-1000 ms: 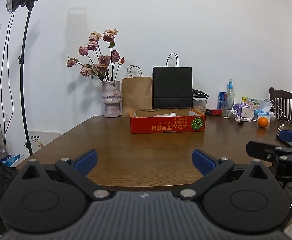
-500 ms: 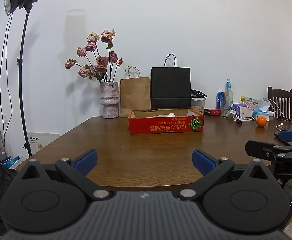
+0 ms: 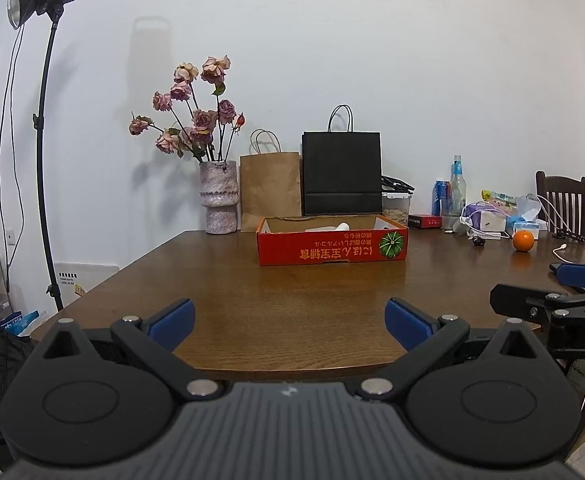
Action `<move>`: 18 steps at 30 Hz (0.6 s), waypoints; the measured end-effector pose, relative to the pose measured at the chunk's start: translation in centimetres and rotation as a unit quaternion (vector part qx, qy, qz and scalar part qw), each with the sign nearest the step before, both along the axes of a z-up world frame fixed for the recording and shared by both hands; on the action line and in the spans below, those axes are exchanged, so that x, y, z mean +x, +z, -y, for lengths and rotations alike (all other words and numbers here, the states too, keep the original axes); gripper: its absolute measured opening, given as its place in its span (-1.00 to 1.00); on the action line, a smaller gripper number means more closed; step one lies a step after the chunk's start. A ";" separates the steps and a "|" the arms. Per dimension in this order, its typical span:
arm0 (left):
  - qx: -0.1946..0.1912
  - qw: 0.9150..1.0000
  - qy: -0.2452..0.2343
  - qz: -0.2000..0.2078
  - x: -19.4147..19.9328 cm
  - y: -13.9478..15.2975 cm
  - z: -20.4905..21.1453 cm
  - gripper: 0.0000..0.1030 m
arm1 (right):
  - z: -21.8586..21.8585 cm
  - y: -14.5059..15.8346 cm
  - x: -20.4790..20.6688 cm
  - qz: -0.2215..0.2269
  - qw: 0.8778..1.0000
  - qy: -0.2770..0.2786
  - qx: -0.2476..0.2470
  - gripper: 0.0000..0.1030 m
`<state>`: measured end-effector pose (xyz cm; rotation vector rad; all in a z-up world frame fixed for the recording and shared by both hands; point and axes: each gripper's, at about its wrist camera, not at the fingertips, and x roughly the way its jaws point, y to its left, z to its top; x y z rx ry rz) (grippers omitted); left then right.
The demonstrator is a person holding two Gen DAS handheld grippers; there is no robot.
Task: Organize rigid objects
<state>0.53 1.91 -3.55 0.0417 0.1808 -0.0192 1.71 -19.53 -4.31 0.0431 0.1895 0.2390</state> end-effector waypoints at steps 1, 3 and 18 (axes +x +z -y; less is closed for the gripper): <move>-0.001 1.000 0.000 -0.001 0.0 0.0 0.0 1.00 | 0.0 0.0 0.0 -0.002 1.000 0.000 0.000 1.00; 0.000 1.000 0.000 -0.001 0.0 0.0 0.0 1.00 | -0.1 -0.2 0.1 -0.005 1.000 0.000 0.001 1.00; 0.000 1.000 0.000 -0.002 0.0 0.0 0.0 1.00 | -0.2 -0.2 0.1 -0.007 1.000 -0.010 0.006 1.00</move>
